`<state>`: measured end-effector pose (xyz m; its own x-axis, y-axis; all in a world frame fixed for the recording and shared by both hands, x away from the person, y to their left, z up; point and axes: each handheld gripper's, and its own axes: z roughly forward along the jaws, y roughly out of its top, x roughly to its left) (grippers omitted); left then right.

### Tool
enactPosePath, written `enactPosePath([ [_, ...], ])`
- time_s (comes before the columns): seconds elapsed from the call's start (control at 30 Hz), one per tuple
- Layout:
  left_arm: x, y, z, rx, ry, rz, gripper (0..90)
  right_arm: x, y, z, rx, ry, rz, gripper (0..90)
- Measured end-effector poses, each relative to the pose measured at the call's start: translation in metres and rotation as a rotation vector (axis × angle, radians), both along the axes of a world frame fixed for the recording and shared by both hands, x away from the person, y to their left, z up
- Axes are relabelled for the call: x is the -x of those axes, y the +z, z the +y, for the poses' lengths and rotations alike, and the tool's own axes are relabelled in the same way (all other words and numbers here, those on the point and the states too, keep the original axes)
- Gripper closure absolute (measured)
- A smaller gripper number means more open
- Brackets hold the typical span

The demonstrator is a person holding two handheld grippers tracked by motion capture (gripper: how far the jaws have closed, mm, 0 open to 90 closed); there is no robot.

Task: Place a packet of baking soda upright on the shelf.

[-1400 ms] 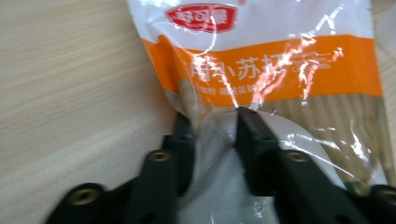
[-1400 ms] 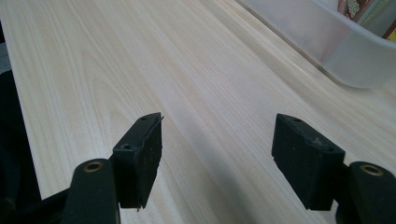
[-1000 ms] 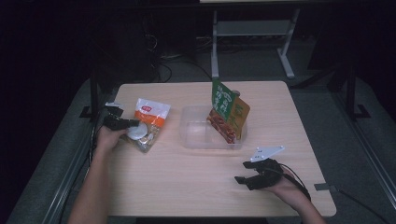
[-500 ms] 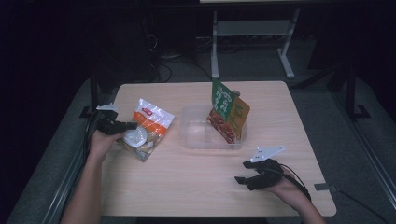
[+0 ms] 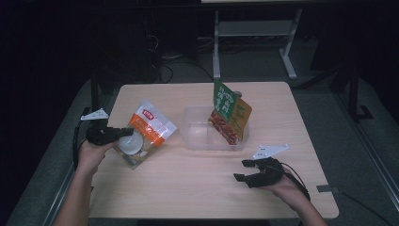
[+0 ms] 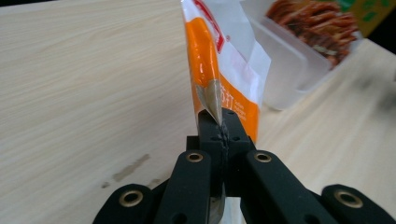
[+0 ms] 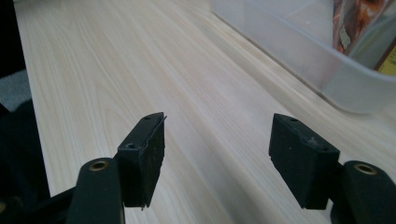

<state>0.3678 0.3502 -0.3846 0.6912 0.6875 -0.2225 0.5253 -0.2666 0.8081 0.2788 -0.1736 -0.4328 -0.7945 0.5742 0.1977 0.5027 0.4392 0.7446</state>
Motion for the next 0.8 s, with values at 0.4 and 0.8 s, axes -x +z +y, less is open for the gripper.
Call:
enactPosePath([
  [0.4,0.031,0.018,-0.011,0.08,-0.075,-0.038,90.0,-0.021,0.011,0.046,-0.073,0.067,-0.006,32.5],
  [0.8,0.037,0.019,-0.06,0.133,-0.226,-0.027,90.0,-0.045,0.017,0.078,-0.18,0.147,-0.03,36.1],
])
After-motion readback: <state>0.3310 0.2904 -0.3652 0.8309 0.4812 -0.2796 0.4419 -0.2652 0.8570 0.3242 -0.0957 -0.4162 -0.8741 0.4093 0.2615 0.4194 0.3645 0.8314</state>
